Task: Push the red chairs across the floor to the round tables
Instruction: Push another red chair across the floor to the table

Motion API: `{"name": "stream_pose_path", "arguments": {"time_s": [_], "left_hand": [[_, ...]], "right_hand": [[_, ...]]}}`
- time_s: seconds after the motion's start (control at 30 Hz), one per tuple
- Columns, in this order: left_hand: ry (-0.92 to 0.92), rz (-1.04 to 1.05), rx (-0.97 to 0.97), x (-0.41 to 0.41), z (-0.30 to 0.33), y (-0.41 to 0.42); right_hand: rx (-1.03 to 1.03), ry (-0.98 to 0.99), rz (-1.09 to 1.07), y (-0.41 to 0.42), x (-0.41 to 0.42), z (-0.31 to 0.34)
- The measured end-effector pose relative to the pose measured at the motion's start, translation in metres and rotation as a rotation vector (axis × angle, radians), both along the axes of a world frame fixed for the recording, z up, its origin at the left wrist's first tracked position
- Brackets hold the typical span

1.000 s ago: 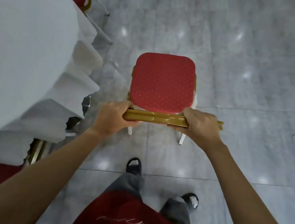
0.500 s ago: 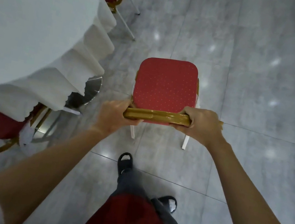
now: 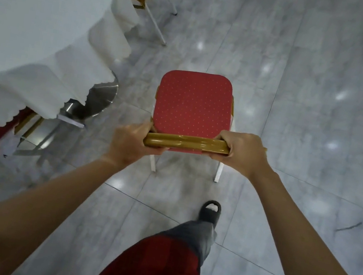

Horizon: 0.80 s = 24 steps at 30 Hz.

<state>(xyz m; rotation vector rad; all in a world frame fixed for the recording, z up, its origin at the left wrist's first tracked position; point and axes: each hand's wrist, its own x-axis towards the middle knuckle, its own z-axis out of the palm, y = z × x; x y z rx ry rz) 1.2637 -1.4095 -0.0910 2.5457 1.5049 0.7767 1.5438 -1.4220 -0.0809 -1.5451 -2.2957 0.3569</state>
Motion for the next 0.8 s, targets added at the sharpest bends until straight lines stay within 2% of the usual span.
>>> {"name": "stream_pose_path", "arguments": {"time_s": [0.2,0.5,0.8], "left_hand": [[0.005,0.043,0.032,0.054,-0.006,0.004],[-0.026,0.208,-0.047,0.142,-0.007,0.013],[0.016,0.391,-0.051,0.219,-0.005,0.01]], "right_hand": [[-0.029,-0.065,0.062,0.026,0.056,0.0],[-0.013,-0.014,0.206,0.068,0.142,0.005],[0.113,0.03,0.432,0.108,0.215,-0.005]]}}
